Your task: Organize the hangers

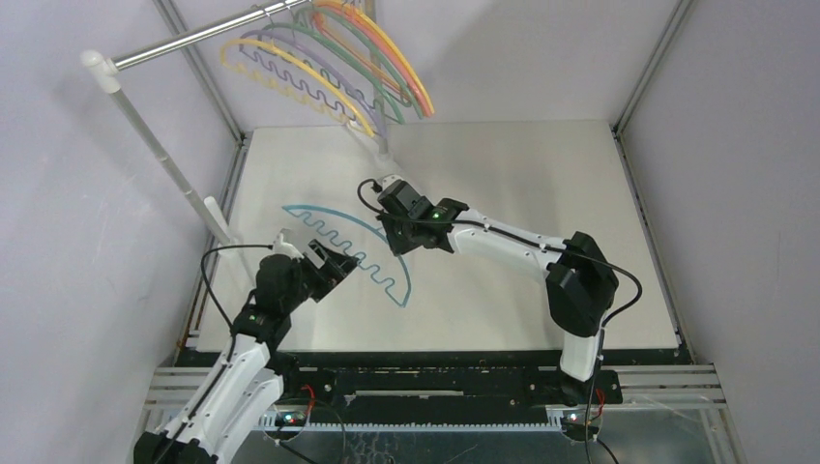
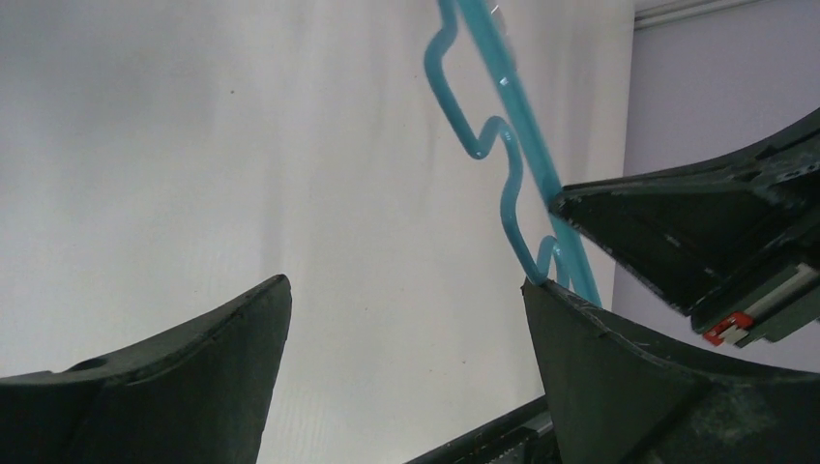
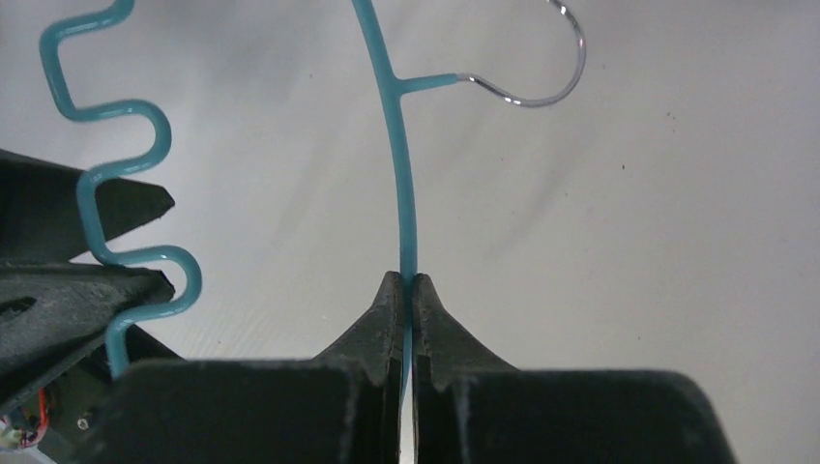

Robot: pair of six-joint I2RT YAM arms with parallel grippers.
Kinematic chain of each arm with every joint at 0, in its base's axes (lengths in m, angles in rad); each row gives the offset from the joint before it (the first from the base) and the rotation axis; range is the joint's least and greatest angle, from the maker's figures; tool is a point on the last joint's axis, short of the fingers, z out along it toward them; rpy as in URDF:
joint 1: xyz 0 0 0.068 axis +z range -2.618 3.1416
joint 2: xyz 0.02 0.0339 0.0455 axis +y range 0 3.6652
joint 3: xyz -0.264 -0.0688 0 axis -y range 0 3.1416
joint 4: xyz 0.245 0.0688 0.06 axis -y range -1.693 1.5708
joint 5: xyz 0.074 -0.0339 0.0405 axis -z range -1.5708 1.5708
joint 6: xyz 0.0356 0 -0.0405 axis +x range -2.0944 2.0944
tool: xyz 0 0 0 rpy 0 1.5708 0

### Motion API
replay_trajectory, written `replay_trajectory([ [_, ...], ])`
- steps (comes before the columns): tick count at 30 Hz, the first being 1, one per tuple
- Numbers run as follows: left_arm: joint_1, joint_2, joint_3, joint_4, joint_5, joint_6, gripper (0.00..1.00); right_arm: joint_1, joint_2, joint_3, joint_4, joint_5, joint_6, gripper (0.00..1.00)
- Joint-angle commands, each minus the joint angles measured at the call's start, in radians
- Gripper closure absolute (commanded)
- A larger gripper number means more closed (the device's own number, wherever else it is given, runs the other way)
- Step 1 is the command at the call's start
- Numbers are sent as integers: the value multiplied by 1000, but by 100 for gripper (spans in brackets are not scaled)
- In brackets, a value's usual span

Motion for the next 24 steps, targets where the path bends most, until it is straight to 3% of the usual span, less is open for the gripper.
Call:
replay_trajectory([
  [1, -43, 42, 94, 118, -33, -40, 7, 22, -49, 19, 8, -32, -10, 100],
  [11, -139, 105, 131, 189, -66, -91, 7, -5, -94, -21, 19, -38, -27, 100],
  [24, -157, -53, 89, 9, -107, -80, 9, -46, -109, -98, 66, -80, -28, 100],
])
